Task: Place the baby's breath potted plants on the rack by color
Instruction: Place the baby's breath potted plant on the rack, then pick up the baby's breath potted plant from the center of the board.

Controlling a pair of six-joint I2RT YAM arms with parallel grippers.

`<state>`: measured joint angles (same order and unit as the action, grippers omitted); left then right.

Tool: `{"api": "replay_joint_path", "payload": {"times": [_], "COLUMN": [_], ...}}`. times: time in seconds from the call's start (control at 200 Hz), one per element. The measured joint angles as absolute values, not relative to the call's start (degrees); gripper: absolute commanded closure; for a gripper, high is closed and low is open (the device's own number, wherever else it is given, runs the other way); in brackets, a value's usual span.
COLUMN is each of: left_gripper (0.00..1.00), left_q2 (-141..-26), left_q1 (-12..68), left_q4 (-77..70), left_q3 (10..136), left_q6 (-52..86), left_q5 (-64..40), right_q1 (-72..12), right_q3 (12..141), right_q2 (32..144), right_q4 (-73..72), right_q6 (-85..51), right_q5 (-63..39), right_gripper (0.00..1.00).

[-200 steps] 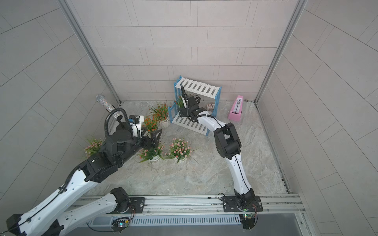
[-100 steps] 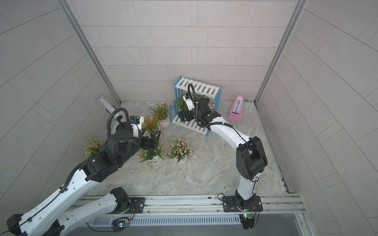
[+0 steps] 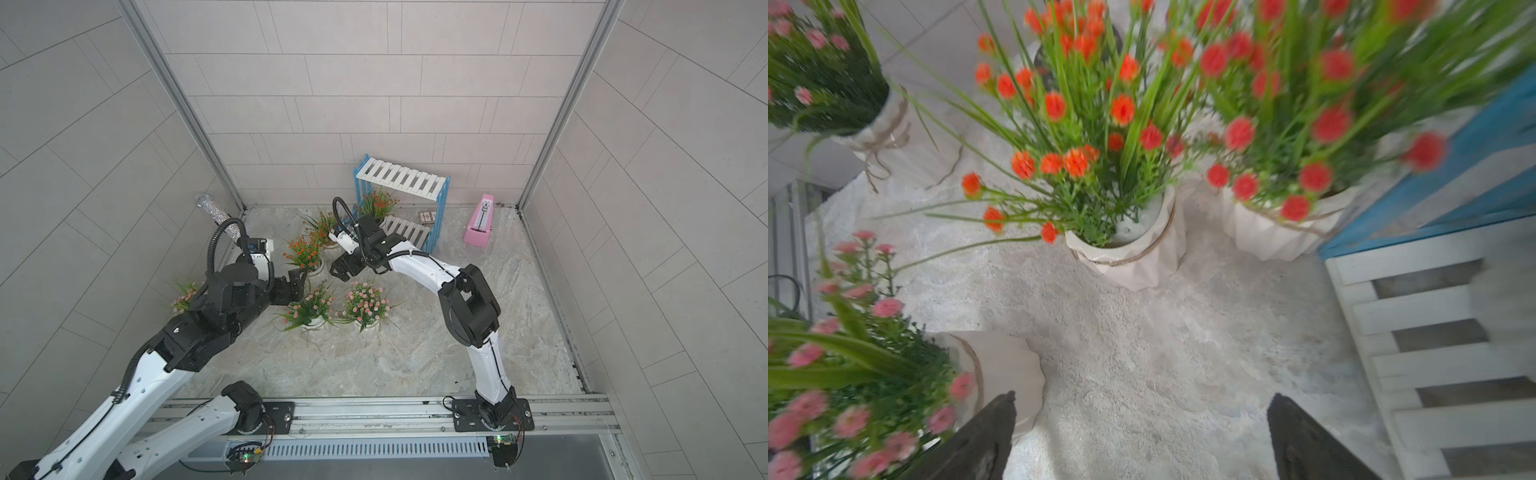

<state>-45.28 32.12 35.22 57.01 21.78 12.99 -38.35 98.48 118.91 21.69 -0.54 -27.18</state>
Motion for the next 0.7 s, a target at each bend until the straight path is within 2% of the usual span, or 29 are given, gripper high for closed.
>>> {"api": "replay_joint_path", "payload": {"times": [0.21,0.7], "left_gripper": [0.08,0.08], "left_q2": [-43.2,-42.2], "left_q1": [28.1,27.0], "left_q4": [37.1,36.8], "left_q3": [56.5,55.2], "left_q6": [22.6,23.1], "left_q5": [10.4,8.8], "right_q1": [-41.3,-42.9], "right_q3": [100.6,109.1], "right_q2": [124.3,133.5], "right_q4": [21.8,15.2], "right_q6": [0.8,-1.4], "right_q5": [-28.1,-25.3], "right_gripper": [0.00,0.01]}}
